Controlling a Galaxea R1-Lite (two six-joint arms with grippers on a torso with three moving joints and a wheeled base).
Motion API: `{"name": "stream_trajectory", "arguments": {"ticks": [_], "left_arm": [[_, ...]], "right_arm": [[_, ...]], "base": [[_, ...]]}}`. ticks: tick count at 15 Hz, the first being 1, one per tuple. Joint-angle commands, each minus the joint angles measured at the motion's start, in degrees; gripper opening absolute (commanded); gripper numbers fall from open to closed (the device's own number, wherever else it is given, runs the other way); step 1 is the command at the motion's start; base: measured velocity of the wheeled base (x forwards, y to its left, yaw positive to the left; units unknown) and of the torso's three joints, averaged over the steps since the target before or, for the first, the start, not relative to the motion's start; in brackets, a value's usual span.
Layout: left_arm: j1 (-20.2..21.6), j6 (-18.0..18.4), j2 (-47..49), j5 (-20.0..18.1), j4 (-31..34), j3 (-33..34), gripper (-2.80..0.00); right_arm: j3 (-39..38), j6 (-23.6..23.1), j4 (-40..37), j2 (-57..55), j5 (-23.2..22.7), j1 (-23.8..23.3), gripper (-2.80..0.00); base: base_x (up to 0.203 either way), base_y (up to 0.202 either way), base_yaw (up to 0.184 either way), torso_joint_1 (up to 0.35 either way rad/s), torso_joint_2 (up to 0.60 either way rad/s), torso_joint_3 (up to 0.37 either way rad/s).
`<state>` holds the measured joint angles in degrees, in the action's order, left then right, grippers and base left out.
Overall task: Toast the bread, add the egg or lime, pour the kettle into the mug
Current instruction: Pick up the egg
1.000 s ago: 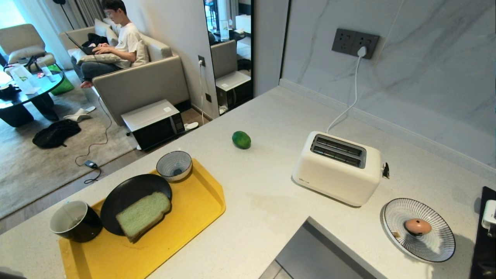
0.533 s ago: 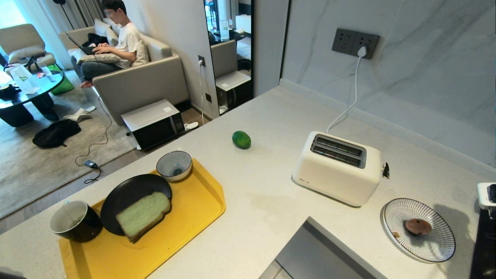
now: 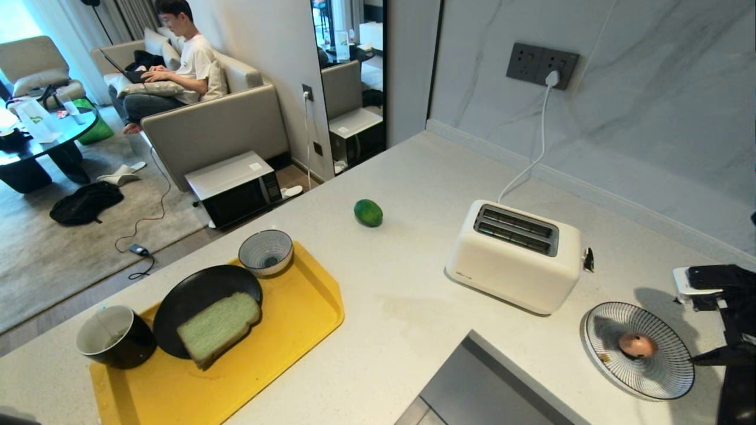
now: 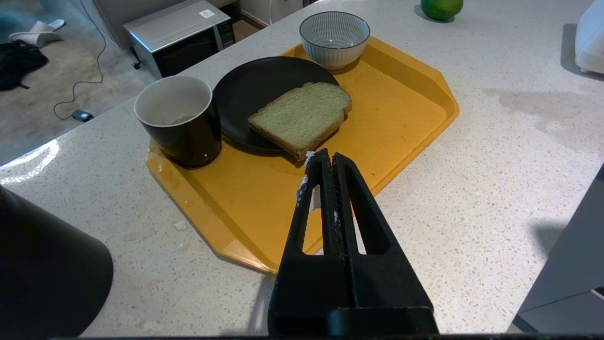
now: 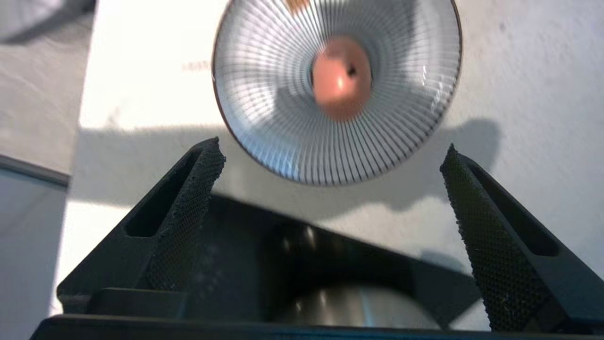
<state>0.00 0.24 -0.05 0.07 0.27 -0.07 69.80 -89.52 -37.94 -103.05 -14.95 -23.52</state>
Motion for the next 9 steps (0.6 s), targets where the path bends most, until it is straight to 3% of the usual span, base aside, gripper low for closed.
{"name": "stream_trajectory", "arguments": {"ticks": [1,5,9], "left_arm": [[0.00,0.02,0.05,0.01,0.00,-0.01,-2.80],[0.00,0.02,0.05,0.01,0.00,0.05,-2.80],[0.00,0.02,0.05,0.01,0.00,0.03,-2.80]], "right_arm": [[1.62,0.93,-1.59,-2.61,-0.17,1.52,0.00],[4.84,1.41,-5.55,-7.24,0.95,1.81,0.00],[5.14,0.59,-5.22,-10.64,5.37,1.81,0.00]], "base": [[0.000,0.000,0.000,0.000,0.00,0.000],[0.000,0.000,0.000,0.000,0.00,0.000],[0.000,0.000,0.000,0.000,0.00,0.000]]}}
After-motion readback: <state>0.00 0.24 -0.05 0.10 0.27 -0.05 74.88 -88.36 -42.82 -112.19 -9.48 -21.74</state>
